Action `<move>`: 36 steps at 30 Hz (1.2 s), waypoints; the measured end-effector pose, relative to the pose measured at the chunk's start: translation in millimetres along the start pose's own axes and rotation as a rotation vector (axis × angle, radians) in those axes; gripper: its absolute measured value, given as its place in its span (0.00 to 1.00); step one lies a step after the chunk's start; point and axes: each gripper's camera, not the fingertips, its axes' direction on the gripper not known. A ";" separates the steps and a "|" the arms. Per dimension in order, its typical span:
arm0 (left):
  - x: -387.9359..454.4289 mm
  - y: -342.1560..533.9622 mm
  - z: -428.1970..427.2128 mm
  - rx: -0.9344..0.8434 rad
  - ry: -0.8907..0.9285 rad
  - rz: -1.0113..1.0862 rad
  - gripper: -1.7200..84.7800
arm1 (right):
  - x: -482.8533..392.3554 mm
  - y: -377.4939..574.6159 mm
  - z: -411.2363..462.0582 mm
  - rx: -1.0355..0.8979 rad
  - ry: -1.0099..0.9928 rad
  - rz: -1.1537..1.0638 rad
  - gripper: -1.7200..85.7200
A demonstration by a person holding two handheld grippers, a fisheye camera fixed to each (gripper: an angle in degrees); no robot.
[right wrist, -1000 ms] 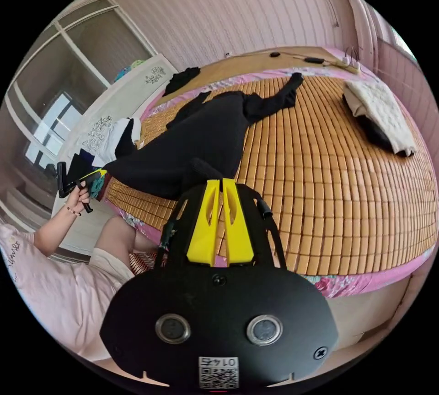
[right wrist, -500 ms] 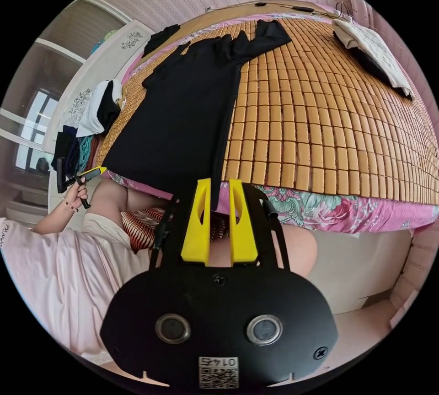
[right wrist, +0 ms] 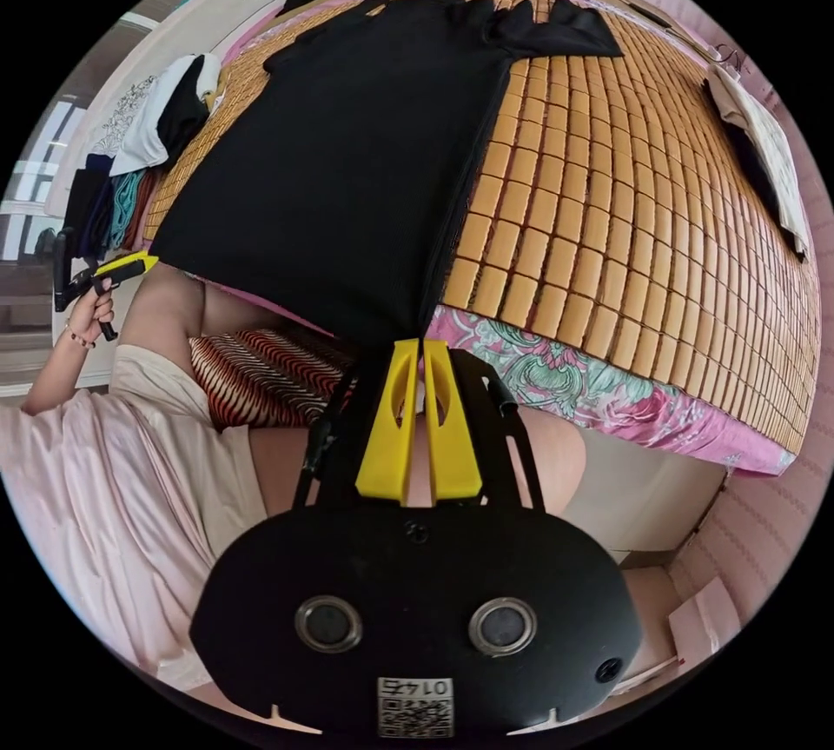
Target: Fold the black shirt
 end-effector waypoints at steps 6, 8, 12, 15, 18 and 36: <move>14.2 -6.1 17.4 -0.127 -0.062 0.130 0.01 | 13.0 10.4 1.6 -0.084 0.040 -0.047 0.02; 12.8 -7.9 20.9 -0.139 -0.060 0.132 0.01 | 16.3 12.4 3.6 -0.085 0.032 -0.041 0.02; 3.6 -10.7 21.5 -0.134 -0.044 0.117 0.01 | 21.1 16.1 5.8 -0.096 0.006 -0.031 0.02; -2.7 -11.6 21.1 -0.129 -0.060 0.112 0.01 | 20.9 21.1 6.9 -0.111 0.020 -0.045 0.02; -8.9 -12.4 23.8 -0.121 -0.063 0.091 0.01 | 24.2 27.2 6.8 -0.107 0.000 -0.022 0.02; -18.3 -11.7 1.1 0.029 -0.062 0.141 0.02 | 10.7 84.7 -22.2 0.030 0.086 0.012 0.02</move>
